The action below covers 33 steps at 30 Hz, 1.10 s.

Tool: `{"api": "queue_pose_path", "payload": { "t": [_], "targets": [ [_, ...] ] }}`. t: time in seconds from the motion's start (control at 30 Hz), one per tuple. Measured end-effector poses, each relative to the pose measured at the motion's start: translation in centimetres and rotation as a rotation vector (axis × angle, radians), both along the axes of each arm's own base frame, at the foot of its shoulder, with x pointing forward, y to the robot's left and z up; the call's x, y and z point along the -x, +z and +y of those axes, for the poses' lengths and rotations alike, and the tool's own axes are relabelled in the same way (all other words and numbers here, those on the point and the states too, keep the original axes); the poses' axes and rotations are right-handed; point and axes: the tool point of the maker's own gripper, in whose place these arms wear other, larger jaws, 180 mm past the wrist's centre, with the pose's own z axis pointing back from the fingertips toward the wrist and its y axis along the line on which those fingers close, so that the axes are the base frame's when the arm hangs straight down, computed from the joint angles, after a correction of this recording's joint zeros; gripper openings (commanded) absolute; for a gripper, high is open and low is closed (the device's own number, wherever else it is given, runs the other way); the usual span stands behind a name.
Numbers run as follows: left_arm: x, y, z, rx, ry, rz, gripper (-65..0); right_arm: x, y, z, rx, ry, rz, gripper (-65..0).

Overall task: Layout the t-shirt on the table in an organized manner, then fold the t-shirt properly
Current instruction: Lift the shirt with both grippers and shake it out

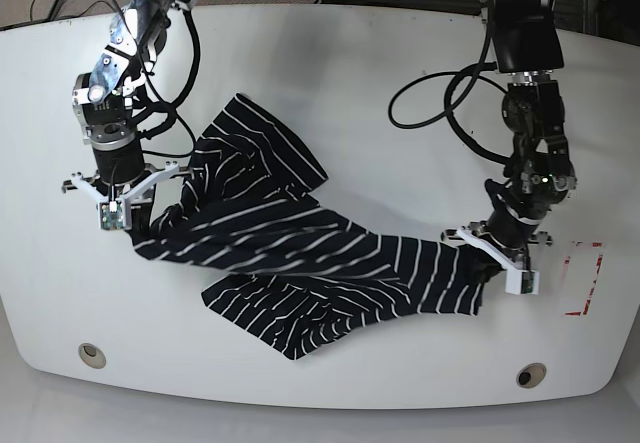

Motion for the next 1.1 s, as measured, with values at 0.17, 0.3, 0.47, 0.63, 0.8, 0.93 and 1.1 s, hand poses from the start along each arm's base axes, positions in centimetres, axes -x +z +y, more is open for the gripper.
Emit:
{"api": "queue_pose_path", "payload": {
  "t": [0.17, 0.3, 0.47, 0.63, 0.8, 0.93, 1.1],
  "targets": [
    [-0.2, 3.7, 2.6, -0.026, 0.032, -0.054, -64.6, -2.6, 2.5, 0.3, -0.021, 0.013, -0.078, -64.7],
    [-0.6, 7.0, 3.8, -0.012, 0.049, -0.107, -64.6, -4.3, 4.2, 0.1, -0.004, 0.03, -0.116, -64.7],
    [-1.9, 11.7, 5.3, -0.035, 0.068, -0.196, -64.6, -7.1, 6.6, 0.4, 0.049, 0.079, -0.156, -64.7],
    [-3.3, 17.1, 6.7, -0.07, 0.086, -0.308, -64.6, -10.0, 10.5, 1.7, 0.08, 0.139, -0.231, -64.7],
    [-4.2, 22.2, 7.7, -0.099, 0.097, -0.403, -64.6, -12.3, 15.3, 2.0, 0.121, 0.171, -0.321, -64.5],
    [-4.5, 27.1, 8.2, -0.112, 0.106, -0.496, -64.4, -13.6, 19.8, 2.4, 0.164, 0.195, -0.403, -64.4],
    [-4.2, 32.9, 9.2, -0.139, 0.126, -0.609, -64.4, -14.6, 24.9, 2.8, 0.233, 0.207, -0.464, -64.4]
  ]
}}
